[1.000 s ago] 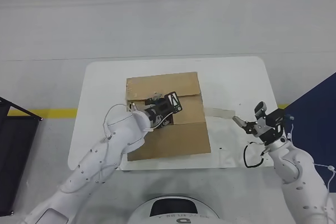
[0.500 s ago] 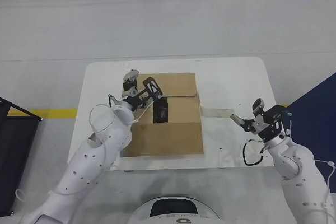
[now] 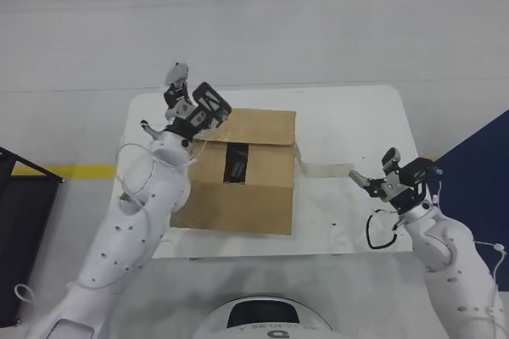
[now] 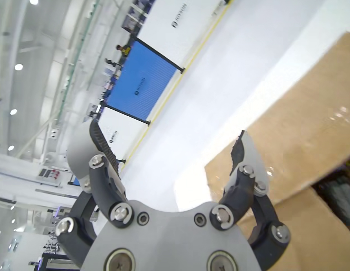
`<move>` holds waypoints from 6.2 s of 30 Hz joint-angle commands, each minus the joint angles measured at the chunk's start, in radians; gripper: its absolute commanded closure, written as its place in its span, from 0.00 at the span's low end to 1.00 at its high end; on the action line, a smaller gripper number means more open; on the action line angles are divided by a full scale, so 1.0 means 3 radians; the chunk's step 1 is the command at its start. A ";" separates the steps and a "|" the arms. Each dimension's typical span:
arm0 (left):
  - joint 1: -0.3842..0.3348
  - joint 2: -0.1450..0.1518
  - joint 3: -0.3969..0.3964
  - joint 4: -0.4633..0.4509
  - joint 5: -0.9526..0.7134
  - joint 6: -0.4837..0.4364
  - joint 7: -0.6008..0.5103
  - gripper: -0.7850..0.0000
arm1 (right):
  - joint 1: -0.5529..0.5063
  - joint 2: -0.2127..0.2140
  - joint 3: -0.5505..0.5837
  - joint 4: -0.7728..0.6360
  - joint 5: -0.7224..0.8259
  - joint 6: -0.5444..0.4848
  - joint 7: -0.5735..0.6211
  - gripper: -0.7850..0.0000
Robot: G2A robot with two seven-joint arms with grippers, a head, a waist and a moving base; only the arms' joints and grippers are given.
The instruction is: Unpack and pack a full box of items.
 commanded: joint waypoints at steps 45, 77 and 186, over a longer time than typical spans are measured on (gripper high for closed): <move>0.1704 0.0144 -0.2471 0.0150 -0.2868 -0.1087 0.0984 0.00 | 0.1926 -0.0497 -0.2528 -0.0025 -0.2558 0.2572 0.2173 0.00; 0.1704 0.0144 -0.2471 0.0150 -0.2868 -0.1087 0.0984 0.00 | 0.3227 -0.1232 -0.3451 0.1329 -0.1894 0.1764 0.3075 0.00; -0.0683 -0.0184 0.0695 0.0734 -0.2169 -0.0846 -0.0362 0.00 | 0.0700 -0.1107 -0.0426 0.0346 -0.1531 0.0393 0.1200 0.00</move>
